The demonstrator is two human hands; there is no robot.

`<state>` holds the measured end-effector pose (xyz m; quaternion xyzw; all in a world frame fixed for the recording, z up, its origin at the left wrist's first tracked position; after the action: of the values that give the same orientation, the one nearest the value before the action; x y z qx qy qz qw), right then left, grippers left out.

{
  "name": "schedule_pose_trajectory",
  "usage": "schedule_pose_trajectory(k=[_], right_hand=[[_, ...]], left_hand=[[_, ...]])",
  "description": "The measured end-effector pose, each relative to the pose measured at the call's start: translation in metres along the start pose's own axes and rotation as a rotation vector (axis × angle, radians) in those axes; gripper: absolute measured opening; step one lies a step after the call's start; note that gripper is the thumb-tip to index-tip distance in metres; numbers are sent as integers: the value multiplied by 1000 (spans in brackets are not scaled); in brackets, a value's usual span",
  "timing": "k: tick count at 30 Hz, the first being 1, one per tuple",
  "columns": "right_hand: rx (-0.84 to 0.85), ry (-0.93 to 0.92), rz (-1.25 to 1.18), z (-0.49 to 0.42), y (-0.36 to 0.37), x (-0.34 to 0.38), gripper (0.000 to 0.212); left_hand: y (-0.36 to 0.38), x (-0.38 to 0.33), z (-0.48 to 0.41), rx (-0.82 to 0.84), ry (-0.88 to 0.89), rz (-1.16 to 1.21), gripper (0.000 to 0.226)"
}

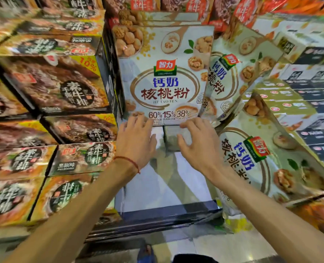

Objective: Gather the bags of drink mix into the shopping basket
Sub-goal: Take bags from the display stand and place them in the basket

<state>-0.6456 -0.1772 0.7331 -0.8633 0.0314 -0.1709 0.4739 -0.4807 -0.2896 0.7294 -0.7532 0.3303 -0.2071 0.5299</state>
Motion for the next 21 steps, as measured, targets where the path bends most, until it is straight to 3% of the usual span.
schedule_pose_trajectory(k=[5,10,21], right_hand=[[70,-137,2,32,-7,12,20],[171,-253,-28,75,-12,25,29],[355,-489,-202,207,-19,78,25]], left_hand=[[-18,-3,45,7,1,-104,38],[-42,-28,114,-150,15,-119,28],[-54,-82,324,83,-298,-155,29]])
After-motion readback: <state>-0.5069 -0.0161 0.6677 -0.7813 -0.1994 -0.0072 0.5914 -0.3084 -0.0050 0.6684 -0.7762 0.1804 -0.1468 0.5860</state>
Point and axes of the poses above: each hand's wrist, its own z-axis away from the middle knuckle, its own y-axis out of the palm, x = y × z, the point moved 1 cm from there along -z, towards the middle knuckle, and after that the axes turned 2 degrees about y, right-handed, at the moved point
